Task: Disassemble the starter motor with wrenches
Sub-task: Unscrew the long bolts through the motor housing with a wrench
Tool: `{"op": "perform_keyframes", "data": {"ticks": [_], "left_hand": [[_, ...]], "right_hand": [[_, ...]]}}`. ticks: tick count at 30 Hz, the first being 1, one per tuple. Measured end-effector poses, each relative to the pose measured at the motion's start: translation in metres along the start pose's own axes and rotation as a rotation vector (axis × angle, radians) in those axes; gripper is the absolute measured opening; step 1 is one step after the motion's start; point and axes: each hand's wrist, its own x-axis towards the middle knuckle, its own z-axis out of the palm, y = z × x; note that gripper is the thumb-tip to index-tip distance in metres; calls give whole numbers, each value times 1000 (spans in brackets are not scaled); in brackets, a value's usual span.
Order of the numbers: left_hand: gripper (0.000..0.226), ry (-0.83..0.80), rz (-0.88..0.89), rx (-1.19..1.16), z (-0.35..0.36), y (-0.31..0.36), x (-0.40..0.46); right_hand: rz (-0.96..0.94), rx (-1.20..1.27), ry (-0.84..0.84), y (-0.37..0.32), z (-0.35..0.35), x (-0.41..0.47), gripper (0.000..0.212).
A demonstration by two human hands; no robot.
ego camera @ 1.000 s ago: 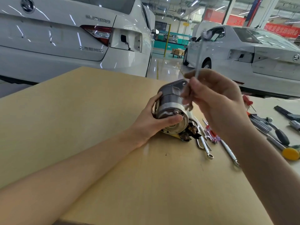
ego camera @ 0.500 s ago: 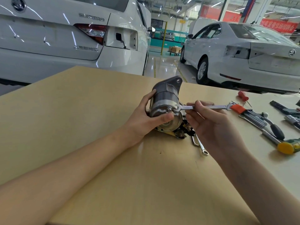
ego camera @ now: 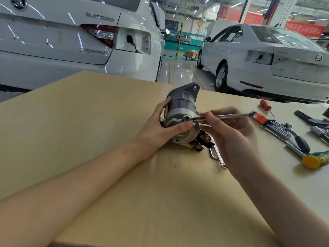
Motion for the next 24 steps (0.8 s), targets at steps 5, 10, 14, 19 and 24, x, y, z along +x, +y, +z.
{"op": "perform_keyframes", "data": {"ticks": [5,10,14,19,24], "left_hand": [[109,-5,9,1,1,0,-2],[54,-17,43,152,0,0,-5],[59,-23,82,156,-1,1,-5],[134,-44,-3,54,0,4,-4],[138,-31,-35,27,-1,4,-5]], "right_hand": [[-368,-571,-200,-30,26,12,23],[-465,-1320,-763,-42,59,31,20],[-454,-1087,-761,-42,55,24,20],[-346,-460,-324,-30,17,13,20],[-275,-647,-177,6,2,-3,10]]}}
